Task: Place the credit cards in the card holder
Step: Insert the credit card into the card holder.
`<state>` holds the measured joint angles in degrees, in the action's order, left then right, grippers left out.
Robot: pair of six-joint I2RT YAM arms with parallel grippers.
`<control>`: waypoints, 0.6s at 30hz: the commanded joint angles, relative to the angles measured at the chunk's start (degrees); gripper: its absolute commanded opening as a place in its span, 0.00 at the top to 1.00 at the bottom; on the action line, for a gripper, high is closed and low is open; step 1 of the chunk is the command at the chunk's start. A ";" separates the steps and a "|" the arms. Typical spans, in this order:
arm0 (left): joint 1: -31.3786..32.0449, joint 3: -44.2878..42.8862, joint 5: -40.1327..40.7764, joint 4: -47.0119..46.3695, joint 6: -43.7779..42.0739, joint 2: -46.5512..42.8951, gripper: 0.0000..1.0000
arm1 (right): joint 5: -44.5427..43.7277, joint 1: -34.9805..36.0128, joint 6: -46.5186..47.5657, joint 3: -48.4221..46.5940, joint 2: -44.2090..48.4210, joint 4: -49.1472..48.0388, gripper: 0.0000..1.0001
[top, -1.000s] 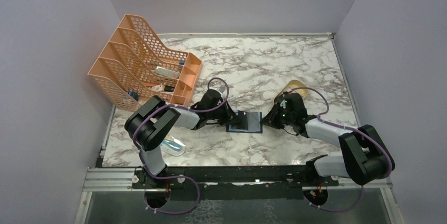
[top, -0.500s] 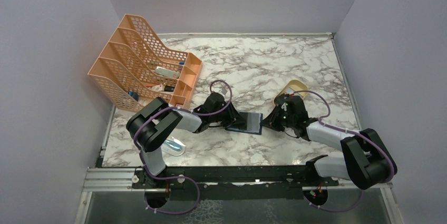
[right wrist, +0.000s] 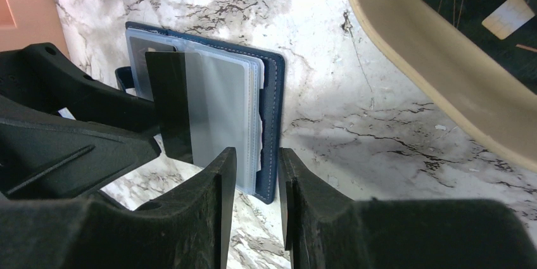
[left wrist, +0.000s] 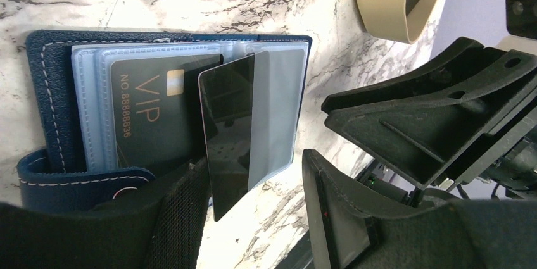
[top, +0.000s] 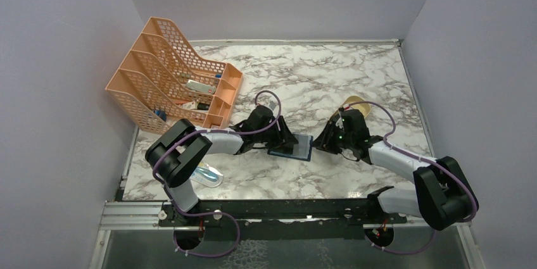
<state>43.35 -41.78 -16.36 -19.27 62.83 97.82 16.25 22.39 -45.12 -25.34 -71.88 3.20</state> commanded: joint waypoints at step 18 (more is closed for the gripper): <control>0.42 -6.11 9.57 13.94 -10.64 -5.80 0.37 | 3.47 0.22 0.67 0.17 -3.77 -4.65 0.73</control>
<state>43.59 -45.80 -9.74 -7.49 54.89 94.08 18.17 22.39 -44.86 -25.28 -74.85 1.15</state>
